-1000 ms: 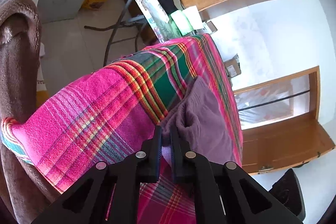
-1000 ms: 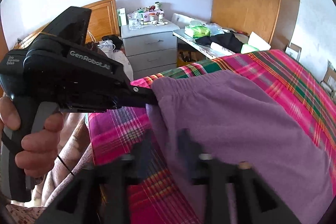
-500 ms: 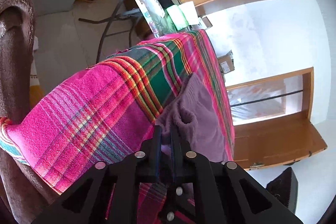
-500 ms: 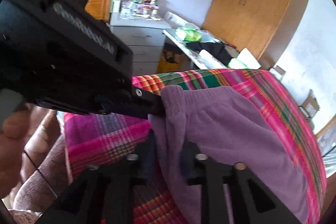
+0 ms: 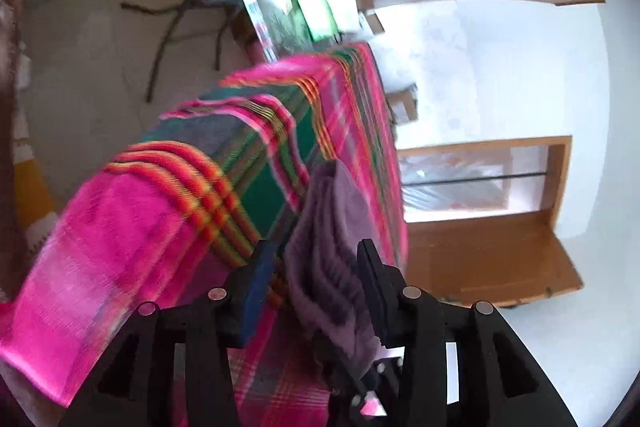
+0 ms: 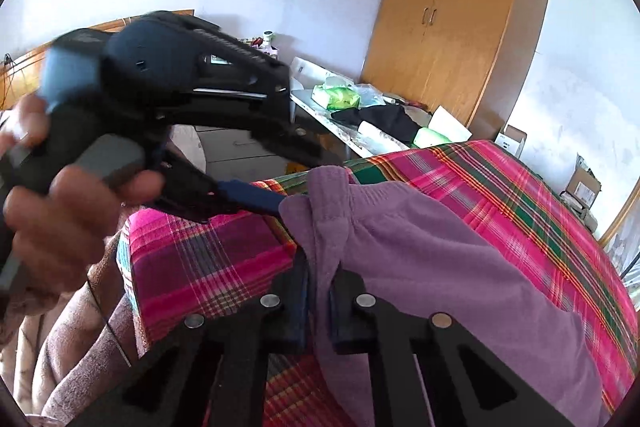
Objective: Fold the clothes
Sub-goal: 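Lift the grasped purple garment end with both grippers, then carry the lifted garment end with both grippers over the garment body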
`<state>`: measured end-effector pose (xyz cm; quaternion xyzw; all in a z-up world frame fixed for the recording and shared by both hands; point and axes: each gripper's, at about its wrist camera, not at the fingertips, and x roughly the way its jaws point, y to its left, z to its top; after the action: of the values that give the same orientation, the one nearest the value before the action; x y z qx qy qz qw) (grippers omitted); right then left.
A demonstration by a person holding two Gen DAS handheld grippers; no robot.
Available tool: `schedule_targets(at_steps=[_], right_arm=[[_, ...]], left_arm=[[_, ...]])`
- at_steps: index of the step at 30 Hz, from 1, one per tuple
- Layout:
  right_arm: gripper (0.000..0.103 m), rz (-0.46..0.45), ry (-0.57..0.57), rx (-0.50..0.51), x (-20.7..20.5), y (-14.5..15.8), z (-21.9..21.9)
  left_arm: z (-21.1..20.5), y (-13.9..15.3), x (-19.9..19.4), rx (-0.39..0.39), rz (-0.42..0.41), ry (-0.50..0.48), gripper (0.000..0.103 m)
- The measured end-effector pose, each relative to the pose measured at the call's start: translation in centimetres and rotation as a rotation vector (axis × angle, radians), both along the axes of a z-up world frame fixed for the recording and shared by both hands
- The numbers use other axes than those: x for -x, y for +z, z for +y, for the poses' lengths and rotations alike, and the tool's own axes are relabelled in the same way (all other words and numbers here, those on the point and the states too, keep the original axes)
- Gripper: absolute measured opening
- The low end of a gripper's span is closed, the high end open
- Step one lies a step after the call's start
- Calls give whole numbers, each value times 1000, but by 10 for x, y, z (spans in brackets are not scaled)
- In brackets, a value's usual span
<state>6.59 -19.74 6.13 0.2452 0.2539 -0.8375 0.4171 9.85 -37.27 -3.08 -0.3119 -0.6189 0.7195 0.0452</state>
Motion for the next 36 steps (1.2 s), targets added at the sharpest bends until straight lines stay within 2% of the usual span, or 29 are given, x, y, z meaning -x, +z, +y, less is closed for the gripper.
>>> schedule_targets(at_steps=[5, 16, 23, 26, 27, 28, 32, 36], right_arm=[[8, 4, -3, 26, -1, 4, 7], [8, -28, -6, 85, 5, 11, 18], [8, -40, -4, 105, 7, 12, 21], [8, -47, -3, 96, 7, 10, 20], [8, -49, -3, 91, 7, 10, 19], [8, -51, -3, 86, 6, 9, 18], [8, -58, -1, 62, 7, 6, 10], [8, -66, 1, 30, 9, 2, 0]], left_arm=[[3, 0, 22, -22, -23, -45, 46], [14, 4, 67, 61, -140, -158, 46], [20, 9, 98, 126, -162, -251, 46], [19, 11, 107, 158, -173, -287, 41], [18, 11, 109, 169, -179, -293, 32], [16, 10, 111, 173, -185, -298, 30], [8, 3, 110, 132, -176, -285, 25], [6, 1, 107, 141, -159, -260, 18]])
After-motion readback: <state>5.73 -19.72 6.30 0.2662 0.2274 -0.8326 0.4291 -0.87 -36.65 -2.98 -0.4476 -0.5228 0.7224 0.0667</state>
